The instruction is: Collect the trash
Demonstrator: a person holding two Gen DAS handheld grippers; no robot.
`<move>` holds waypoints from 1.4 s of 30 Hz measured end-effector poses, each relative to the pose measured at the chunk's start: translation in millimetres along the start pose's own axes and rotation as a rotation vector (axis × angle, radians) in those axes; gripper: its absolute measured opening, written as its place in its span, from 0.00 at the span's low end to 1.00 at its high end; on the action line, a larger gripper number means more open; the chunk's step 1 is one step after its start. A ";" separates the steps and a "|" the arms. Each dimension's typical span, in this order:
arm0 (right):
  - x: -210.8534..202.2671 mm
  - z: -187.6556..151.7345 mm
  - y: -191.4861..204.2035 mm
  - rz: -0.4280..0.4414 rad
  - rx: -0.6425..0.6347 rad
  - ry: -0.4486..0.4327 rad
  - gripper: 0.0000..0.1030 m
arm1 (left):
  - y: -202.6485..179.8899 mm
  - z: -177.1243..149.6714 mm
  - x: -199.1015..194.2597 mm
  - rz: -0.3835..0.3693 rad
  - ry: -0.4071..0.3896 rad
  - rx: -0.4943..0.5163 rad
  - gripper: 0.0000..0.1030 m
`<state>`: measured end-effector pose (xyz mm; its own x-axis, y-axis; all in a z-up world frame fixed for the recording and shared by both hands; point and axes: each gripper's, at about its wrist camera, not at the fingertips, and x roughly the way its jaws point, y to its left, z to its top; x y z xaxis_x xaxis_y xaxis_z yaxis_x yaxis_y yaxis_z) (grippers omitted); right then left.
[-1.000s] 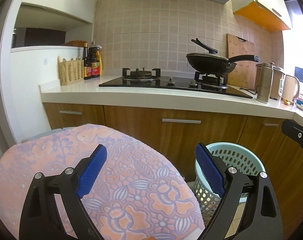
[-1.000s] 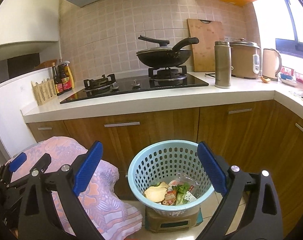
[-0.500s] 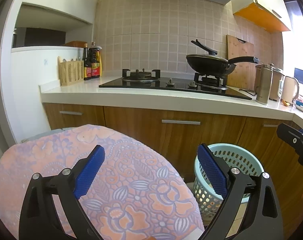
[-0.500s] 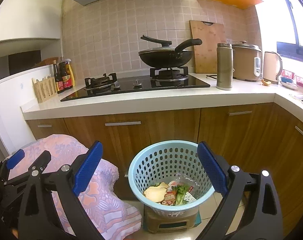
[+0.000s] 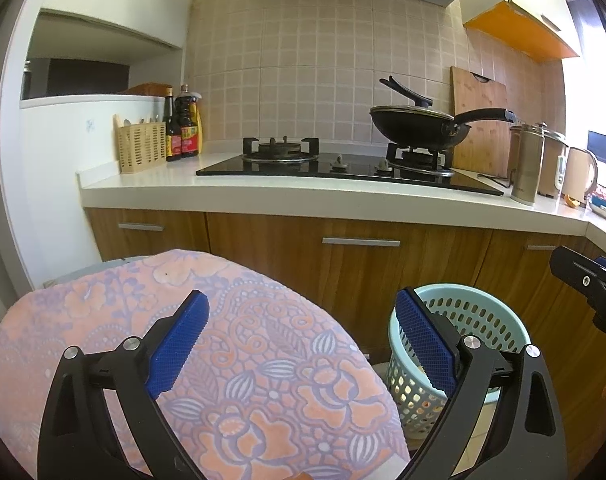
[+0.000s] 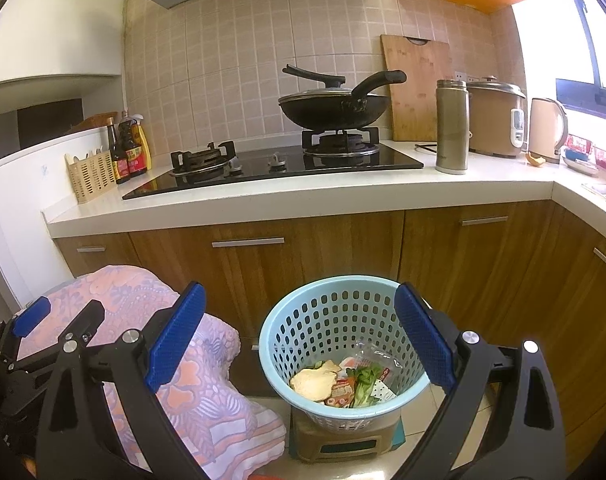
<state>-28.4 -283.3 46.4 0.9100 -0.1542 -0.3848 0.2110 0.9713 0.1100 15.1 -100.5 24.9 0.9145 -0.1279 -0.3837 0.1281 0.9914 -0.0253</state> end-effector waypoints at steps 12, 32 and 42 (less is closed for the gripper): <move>2.0 -0.5 -0.5 0.004 0.003 0.005 0.88 | 0.8 0.1 0.3 -0.001 0.000 0.002 0.91; 1.8 -2.8 -0.2 0.007 0.009 0.004 0.89 | 2.8 -1.3 0.1 -0.001 -0.004 0.004 0.91; 3.2 -3.2 0.2 0.010 0.009 0.009 0.89 | 3.5 -1.7 -0.2 0.000 -0.003 0.007 0.91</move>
<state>-26.6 -283.0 42.2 0.9087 -0.1428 -0.3923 0.2053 0.9711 0.1220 14.8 -96.9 23.2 0.9158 -0.1283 -0.3807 0.1312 0.9912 -0.0185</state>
